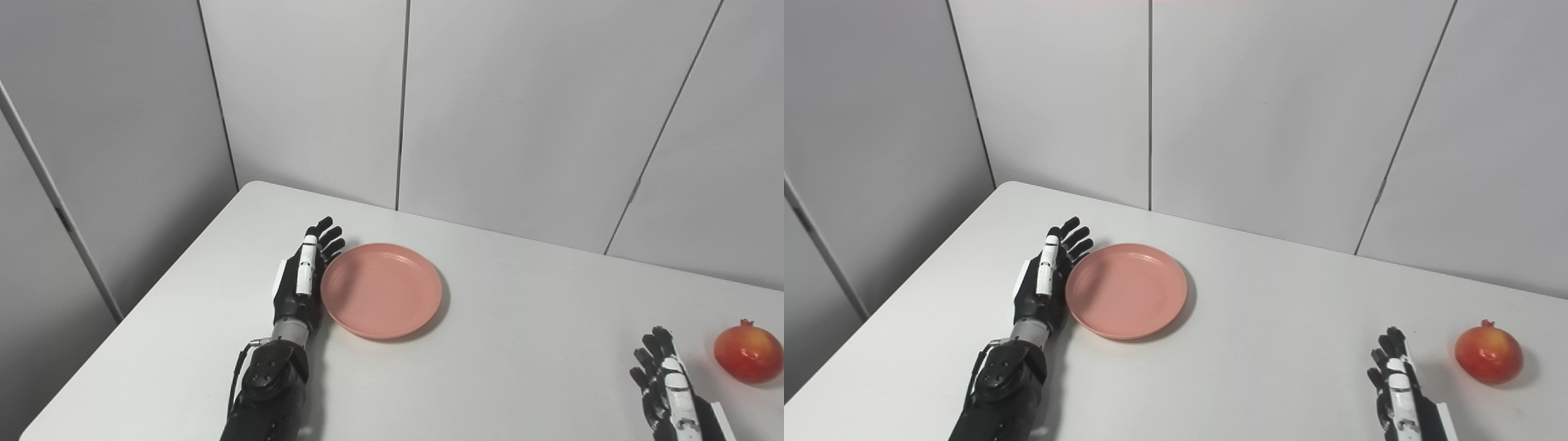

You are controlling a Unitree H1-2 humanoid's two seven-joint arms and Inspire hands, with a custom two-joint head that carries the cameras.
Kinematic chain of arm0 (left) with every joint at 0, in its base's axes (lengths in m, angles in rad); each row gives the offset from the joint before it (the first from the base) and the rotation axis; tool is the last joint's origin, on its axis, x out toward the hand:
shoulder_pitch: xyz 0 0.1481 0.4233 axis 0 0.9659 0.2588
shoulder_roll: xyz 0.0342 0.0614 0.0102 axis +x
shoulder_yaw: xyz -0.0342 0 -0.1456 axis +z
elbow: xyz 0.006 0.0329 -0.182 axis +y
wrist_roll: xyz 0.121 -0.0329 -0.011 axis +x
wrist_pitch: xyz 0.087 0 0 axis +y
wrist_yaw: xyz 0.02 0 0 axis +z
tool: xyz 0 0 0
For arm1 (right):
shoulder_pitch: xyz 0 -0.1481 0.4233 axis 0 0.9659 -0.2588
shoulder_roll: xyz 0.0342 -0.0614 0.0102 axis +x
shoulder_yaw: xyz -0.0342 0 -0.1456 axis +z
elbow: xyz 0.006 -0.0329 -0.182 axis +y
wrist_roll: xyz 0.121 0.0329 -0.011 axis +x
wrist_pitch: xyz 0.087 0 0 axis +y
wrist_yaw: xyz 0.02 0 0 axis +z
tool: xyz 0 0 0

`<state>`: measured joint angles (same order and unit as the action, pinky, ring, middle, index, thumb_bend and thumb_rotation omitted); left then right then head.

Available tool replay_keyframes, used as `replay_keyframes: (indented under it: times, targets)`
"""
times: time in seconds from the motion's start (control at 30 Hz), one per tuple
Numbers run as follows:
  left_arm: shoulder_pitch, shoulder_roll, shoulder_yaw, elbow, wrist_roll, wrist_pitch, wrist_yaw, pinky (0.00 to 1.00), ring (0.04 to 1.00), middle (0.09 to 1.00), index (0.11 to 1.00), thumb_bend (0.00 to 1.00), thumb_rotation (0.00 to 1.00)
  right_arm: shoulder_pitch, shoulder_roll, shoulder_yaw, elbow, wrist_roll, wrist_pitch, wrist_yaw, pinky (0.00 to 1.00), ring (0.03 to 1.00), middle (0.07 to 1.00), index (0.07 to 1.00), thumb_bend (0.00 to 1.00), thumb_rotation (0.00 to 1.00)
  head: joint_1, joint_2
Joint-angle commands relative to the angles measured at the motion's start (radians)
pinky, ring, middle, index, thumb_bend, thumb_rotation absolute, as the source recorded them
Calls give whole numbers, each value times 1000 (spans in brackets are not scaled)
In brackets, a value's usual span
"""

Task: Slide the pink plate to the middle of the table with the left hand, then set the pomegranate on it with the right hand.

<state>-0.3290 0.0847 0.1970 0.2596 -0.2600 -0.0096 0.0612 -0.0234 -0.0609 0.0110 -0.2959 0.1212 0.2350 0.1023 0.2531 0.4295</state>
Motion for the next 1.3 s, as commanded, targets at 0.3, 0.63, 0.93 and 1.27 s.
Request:
replay_keyframes:
  times: [0.3, 0.63, 0.93, 1.27]
  targets:
    - [13, -10, -35, -38, -3, 52, -46, 893, 884, 887, 865, 400, 1000, -15, -1, 6, -15, -11, -35, 2, 1000, 1000, 1000, 1000, 115, 1000, -11, 5]
    - [23, -29, -62, -60, 23, 55, -44, 881, 877, 884, 861, 421, 1000, -12, 7, 10, -15, -8, -28, 4, 1000, 1000, 1000, 1000, 157, 1000, -31, 7]
    - [33, -50, -92, -103, 56, 99, -44, 855, 860, 861, 842, 399, 1000, -10, 8, 20, -19, -22, -19, 0, 1000, 1000, 1000, 1000, 176, 1000, -45, 16]
    - [36, -72, -131, -122, 63, 125, -57, 856, 861, 865, 845, 407, 1000, -11, 18, 24, -16, -32, -18, -5, 1000, 1000, 1000, 1000, 197, 1000, -70, 27]
